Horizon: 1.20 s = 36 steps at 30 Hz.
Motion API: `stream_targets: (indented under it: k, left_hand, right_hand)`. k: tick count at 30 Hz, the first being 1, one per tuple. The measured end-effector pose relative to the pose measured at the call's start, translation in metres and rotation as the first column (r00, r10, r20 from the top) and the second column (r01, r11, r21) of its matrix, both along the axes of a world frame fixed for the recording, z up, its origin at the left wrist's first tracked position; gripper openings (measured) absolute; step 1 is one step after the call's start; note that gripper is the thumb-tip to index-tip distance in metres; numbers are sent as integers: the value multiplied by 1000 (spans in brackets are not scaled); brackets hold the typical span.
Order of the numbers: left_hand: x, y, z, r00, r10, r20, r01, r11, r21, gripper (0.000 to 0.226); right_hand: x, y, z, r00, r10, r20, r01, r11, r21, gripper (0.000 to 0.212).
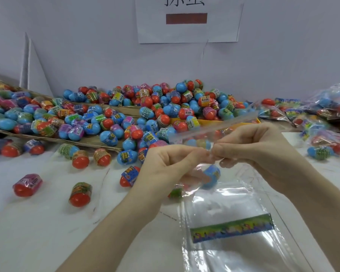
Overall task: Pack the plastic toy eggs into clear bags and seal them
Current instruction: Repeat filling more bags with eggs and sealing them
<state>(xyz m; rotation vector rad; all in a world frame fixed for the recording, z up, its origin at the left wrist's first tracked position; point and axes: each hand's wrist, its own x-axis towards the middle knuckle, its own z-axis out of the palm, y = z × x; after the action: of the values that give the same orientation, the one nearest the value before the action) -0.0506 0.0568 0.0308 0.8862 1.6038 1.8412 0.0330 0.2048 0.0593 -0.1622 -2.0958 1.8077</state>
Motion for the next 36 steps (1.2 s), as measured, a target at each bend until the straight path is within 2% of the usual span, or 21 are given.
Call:
stream_targets:
  k: [4,10,12,13,15,16,17,18,19,20,21,22,23,25,27,28,30,31,33,34,36]
  left_hand:
    - [-2,0,-1,996,54,73,-58,997,60,22]
    - [-4,-1,1,979,13,202,-42,989,139,21]
    - [-4,-1,1,974,73,215,-105,985,140,24]
    - [-5,0,1,967,140,211,-169,978,123,36]
    - [-6,2,-4,913,387,124,-399,913,88,56]
    - [-6,3,-3,857,513,56,-516,848,124,54]
    - [-5,0,-3,804,594,-4,-583,791,186,46]
    - [-5,2,-1,781,620,-68,-593,772,228,39]
    - [-4,4,-2,797,590,-127,-556,800,224,36]
    - [-5,7,-2,860,487,-155,-462,870,171,32]
    - [-4,9,-1,937,332,-111,-321,941,109,28]
    - [-2,10,1,985,168,-37,-164,982,89,30]
    - [0,10,1,998,63,-2,-63,992,109,39]
    - [1,6,-2,998,43,42,-49,983,176,48]
    - [-2,-1,-2,987,85,140,-115,969,221,27]
    - [-5,-1,0,982,88,167,-124,967,222,24]
    - [-5,-1,2,985,62,161,-93,976,194,25]
    - [-4,-1,3,989,41,140,-66,982,178,25]
    - [-3,-3,4,994,18,107,-34,988,151,25]
    - [-4,-3,3,997,21,81,-31,991,126,24]
    - [-5,-4,3,999,2,40,-5,997,78,25]
  right_hand:
    - [0,-3,-2,1000,14,-26,-15,1000,-26,24]
    - [5,0,2,940,342,1,-340,936,-94,34]
    - [3,-4,2,960,276,39,-272,958,-89,26]
    - [2,-6,2,979,201,24,-197,975,-104,23]
    - [1,-10,-1,993,-69,-100,61,995,-77,12]
    - [1,-10,-3,947,-240,-216,246,969,1,8]
    - [1,-11,-5,850,-385,-359,453,882,127,13]
    - [0,-12,-7,740,-449,-501,625,733,267,15]
    - [0,-15,-9,662,-427,-617,725,572,382,13]
    - [-1,-20,-12,635,-358,-685,759,453,467,10]
    - [-2,-25,-16,655,-273,-705,745,387,543,9]
    - [-4,-30,-19,722,-179,-668,676,383,629,10]
    - [-6,-36,-21,805,-81,-587,562,421,712,13]
    - [-6,-43,-19,902,79,-425,315,553,771,21]
    - [-3,-43,-13,902,97,-421,208,757,620,25]
    - [-2,-41,-10,888,11,-461,244,838,489,23]
    - [0,-33,-5,851,-256,-459,404,877,259,29]
    - [-1,-29,-3,866,-333,-373,419,890,179,41]
    - [-2,-22,-2,954,-272,-130,279,959,43,58]
    - [-2,-20,-2,981,-184,-54,184,983,-13,56]
    - [0,-18,1,995,-92,-27,90,995,-51,38]
